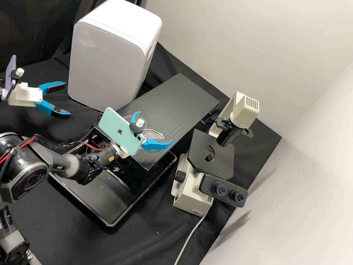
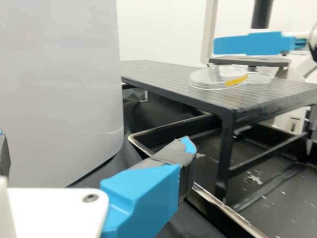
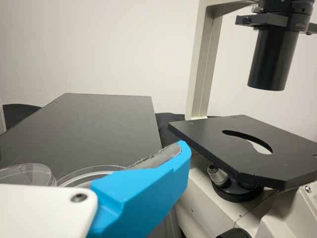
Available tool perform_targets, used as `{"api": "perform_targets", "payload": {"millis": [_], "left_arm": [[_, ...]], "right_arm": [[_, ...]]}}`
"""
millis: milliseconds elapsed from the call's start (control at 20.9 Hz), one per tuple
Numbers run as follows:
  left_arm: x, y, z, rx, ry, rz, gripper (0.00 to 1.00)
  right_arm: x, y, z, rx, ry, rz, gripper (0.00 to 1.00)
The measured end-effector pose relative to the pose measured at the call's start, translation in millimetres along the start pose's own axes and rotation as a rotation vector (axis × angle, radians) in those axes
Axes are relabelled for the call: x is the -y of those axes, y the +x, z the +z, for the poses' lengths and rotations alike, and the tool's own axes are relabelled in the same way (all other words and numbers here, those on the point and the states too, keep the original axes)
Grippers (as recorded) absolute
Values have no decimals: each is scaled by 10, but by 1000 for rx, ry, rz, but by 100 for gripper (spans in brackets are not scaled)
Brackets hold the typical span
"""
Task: Place the lid on the petri dish
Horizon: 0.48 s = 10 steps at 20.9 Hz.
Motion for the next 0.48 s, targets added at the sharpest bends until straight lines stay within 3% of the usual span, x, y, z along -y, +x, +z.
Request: {"api": "perform_targets", "payload": {"millis": [96, 478], "left_arm": [[-4, 1, -7, -5, -9, 2, 100], [-4, 1, -7, -5, -8, 2, 100]], "right_arm": [[0, 0, 0, 0, 0, 0, 100], [17, -27, 10, 1, 0, -4, 100]]}}
